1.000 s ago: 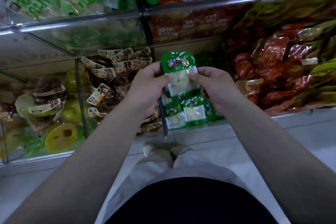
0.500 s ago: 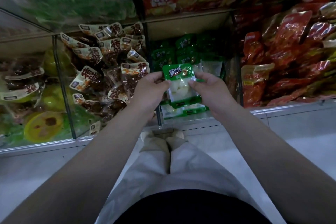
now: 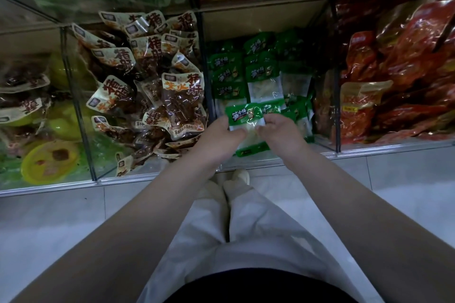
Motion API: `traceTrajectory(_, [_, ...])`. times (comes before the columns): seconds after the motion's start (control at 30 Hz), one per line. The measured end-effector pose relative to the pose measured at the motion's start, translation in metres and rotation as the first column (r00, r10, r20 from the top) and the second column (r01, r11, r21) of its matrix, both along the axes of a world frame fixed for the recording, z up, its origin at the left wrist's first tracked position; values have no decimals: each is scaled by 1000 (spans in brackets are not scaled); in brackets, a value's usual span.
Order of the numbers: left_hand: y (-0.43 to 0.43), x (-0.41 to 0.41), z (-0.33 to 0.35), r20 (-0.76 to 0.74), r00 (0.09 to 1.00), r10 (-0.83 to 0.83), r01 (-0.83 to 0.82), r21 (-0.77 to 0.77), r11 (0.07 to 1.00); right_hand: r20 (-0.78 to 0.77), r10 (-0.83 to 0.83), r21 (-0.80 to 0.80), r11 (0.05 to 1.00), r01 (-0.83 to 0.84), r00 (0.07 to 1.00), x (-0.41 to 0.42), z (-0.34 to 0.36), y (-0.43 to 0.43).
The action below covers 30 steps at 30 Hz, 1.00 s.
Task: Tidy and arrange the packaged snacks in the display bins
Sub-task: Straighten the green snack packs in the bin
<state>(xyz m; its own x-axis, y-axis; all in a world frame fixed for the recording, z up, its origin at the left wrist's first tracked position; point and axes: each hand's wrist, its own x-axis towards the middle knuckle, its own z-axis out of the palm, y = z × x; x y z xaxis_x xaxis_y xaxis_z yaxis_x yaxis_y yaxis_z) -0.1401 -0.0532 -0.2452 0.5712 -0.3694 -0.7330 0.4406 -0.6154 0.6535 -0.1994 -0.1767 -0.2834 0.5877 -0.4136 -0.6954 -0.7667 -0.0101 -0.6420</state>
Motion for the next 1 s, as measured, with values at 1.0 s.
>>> traceTrajectory(1.0, [16,3,44,-279,919,278,-366,-342,866,335,-264,198,958,207,904,0,66,23])
